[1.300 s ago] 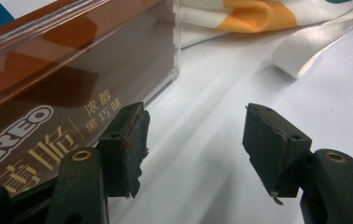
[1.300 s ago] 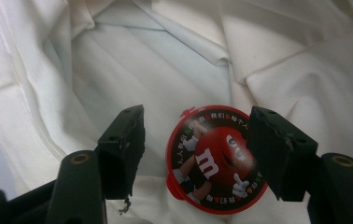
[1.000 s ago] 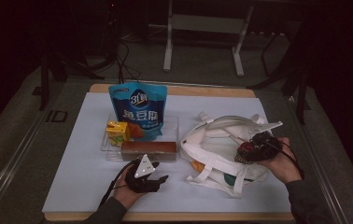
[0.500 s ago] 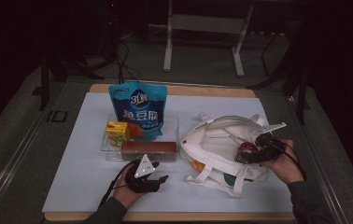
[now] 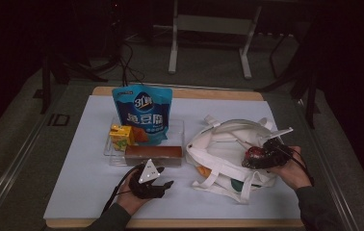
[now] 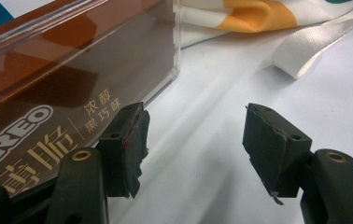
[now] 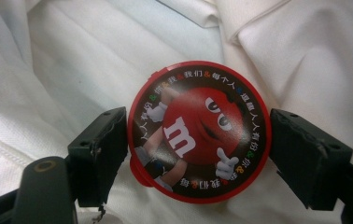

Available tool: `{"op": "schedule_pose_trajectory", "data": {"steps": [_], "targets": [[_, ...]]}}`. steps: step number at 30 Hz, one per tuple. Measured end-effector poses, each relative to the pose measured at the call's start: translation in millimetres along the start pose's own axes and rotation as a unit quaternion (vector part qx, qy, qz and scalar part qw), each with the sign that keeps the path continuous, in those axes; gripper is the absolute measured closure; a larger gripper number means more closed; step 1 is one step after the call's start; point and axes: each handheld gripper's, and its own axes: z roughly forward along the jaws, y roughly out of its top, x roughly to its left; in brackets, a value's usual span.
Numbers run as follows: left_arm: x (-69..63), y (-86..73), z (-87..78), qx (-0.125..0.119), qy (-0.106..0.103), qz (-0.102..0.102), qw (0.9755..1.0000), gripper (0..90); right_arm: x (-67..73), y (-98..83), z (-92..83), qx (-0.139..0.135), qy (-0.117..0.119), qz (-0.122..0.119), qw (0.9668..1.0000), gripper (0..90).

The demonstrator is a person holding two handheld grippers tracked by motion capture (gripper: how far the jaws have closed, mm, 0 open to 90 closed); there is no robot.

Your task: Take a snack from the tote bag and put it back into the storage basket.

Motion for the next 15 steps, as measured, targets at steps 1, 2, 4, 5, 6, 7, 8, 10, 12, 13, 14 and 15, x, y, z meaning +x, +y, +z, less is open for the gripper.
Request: {"op": "schedule_pose_trajectory", "data": {"steps": [1, 2, 4, 5, 6, 7, 8, 10, 12, 13, 14, 15], "targets": [[0.0, 0.0, 0.0, 0.000, 0.000, 0.000, 1.0000, 39.6, 0.0, -0.1, 1.1, 0.002, 0.001, 0.001, 1.0000, 22.0], [0.0, 0.0, 0.0, 0.000, 0.000, 0.000, 1.0000, 39.6, -0.4, -0.6, 3.1, 0.005, 0.001, 0.001, 1.0000, 22.3], [-0.1, 0.0, 0.1, 0.000, 0.000, 0.000, 1.0000, 39.6, -0.4, -0.9, 5.1, 0.009, 0.003, 0.000, 1.0000, 22.8], [-0.1, 0.0, 0.0, 0.000, 0.000, 0.000, 1.0000, 39.6, -0.4, -1.1, 6.0, 0.011, 0.004, 0.000, 0.9999, 23.2], [-0.2, 0.0, 0.1, 0.000, 0.000, 0.001, 1.0000, 39.6, -0.6, -1.2, 6.8, 0.011, 0.004, 0.000, 0.9999, 23.5], [-0.2, 0.0, 0.1, 0.000, 0.000, 0.001, 1.0000, 39.6, -0.8, -1.2, 7.3, 0.013, 0.004, 0.000, 0.9999, 23.6], [-0.2, 0.0, 0.1, 0.000, 0.000, 0.000, 1.0000, 39.6, -1.1, -1.1, 7.8, 0.014, 0.005, 0.000, 0.9999, 23.8], [-0.2, 0.0, 0.1, 0.000, 0.000, 0.000, 1.0000, 39.6, -0.9, -1.1, 9.0, 0.015, 0.005, 0.001, 0.9999, 23.8], [-0.2, 0.0, 0.1, 0.000, 0.000, 0.000, 1.0000, 39.6, -0.8, -1.1, 10.3, 0.015, 0.004, 0.005, 0.9999, 23.8], [-0.2, 0.0, 0.1, 0.000, 0.000, 0.001, 1.0000, 39.6, -0.7, -1.2, 11.1, 0.014, 0.004, 0.005, 0.9999, 23.8], [-0.2, 0.0, 0.1, 0.000, 0.000, 0.001, 1.0000, 39.6, -0.6, -1.4, 11.6, 0.014, 0.004, 0.006, 0.9999, 23.9], [-0.2, 0.0, 0.1, 0.000, 0.000, 0.001, 1.0000, 39.6, -0.7, -1.6, 12.2, 0.014, 0.004, 0.006, 0.9999, 24.0]]}}
